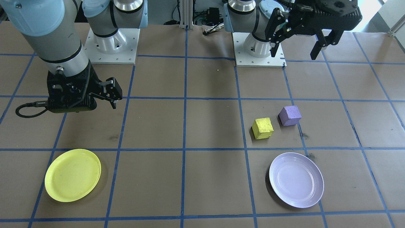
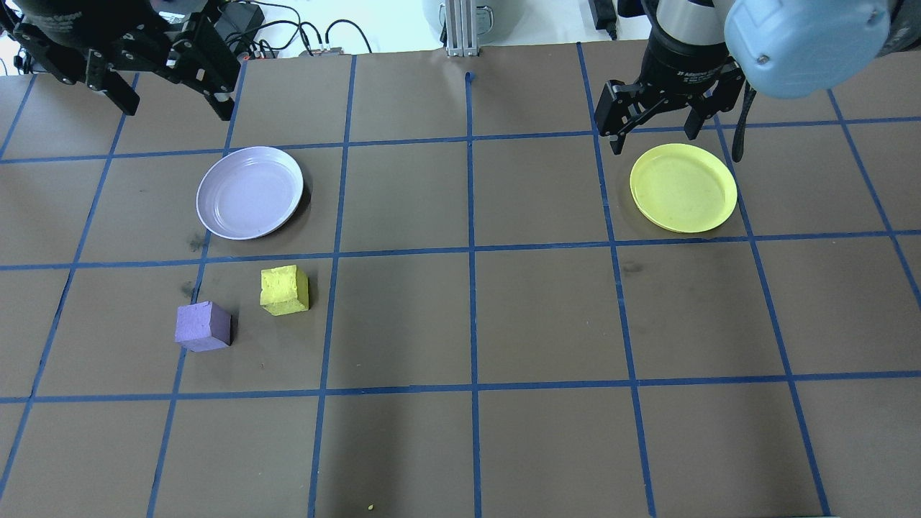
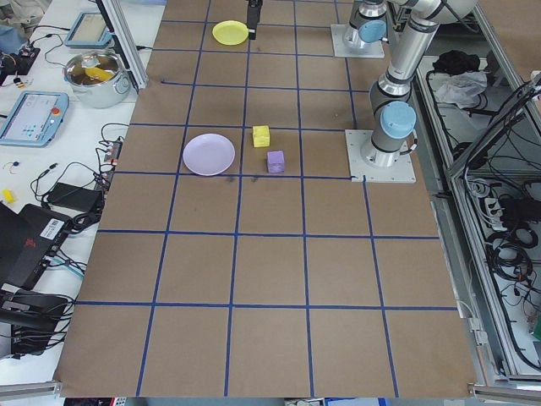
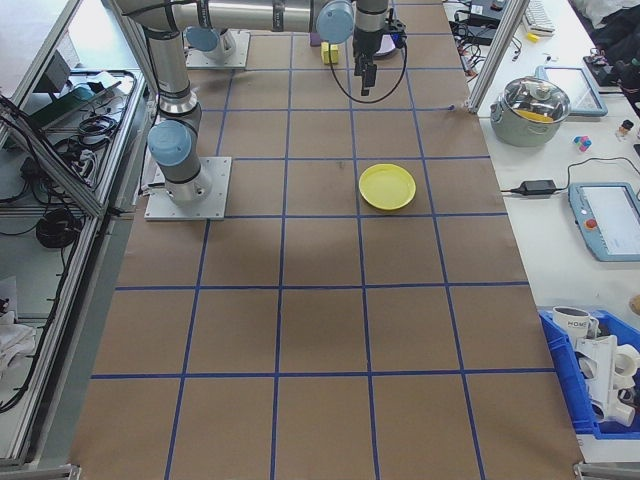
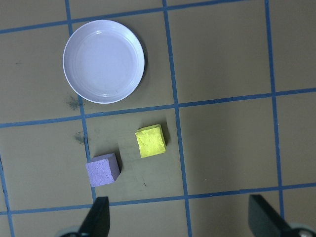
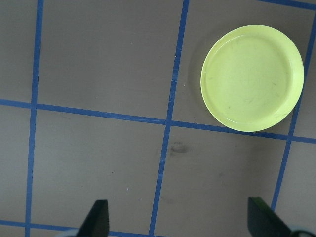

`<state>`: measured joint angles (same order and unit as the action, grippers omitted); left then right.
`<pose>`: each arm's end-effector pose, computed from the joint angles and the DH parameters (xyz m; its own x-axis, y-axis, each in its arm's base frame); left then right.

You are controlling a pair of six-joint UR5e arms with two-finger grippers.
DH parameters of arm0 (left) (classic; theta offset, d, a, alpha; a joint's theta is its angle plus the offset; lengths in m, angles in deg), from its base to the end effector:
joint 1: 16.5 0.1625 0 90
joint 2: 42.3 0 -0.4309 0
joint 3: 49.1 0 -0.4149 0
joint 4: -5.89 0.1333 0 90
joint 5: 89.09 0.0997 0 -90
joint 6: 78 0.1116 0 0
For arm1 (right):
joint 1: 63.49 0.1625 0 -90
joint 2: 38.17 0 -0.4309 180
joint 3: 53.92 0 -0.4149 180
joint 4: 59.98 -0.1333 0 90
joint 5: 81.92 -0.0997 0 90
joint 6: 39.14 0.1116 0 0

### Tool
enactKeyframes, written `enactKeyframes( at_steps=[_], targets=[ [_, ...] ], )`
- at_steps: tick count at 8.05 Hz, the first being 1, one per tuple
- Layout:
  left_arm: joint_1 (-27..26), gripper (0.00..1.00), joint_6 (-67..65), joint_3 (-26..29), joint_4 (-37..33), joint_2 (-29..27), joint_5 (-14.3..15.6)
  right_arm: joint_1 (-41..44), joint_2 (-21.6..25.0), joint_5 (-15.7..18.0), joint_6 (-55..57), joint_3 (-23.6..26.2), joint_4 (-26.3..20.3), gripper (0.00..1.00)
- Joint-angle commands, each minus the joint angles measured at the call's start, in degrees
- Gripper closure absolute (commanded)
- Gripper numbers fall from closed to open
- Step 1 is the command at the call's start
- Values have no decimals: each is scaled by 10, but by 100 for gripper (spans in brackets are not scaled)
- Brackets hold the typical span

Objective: Sort blocks by color into plates

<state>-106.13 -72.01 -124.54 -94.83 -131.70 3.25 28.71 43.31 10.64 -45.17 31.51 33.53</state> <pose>-0.1255 -0.5048 0.5984 -0.9943 0.0945 -0.0486 0.0979 0.9925 -0.0727 0.1504 -0.5712 0.4478 -0.9887 -0.1434 0.0436 -0.1430 0.9896 0.0123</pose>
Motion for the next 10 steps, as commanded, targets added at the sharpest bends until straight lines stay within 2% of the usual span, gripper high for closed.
enactKeyframes(
  at_steps=[1, 2, 4, 6, 8, 10],
  targets=[
    [82, 0, 67, -64, -6, 3, 27, 0, 0, 1, 1, 0, -1, 0],
    [113, 0, 68, -118, 2, -4, 24, 0, 0, 2, 0, 0, -1, 0],
    [137, 0, 82, -230, 87, -2, 41, 0, 0, 39, -3, 0, -4, 0],
    [175, 0, 83, -290, 91, -16, 50, 0, 0, 40, -3, 0, -5, 0],
    [224, 0, 85, -300, 91, -67, 46, 0, 0, 39, -3, 0, -3, 0],
    [224, 0, 67, -299, 93, -77, 49, 0, 0, 39, -4, 0, -2, 0]
  ],
)
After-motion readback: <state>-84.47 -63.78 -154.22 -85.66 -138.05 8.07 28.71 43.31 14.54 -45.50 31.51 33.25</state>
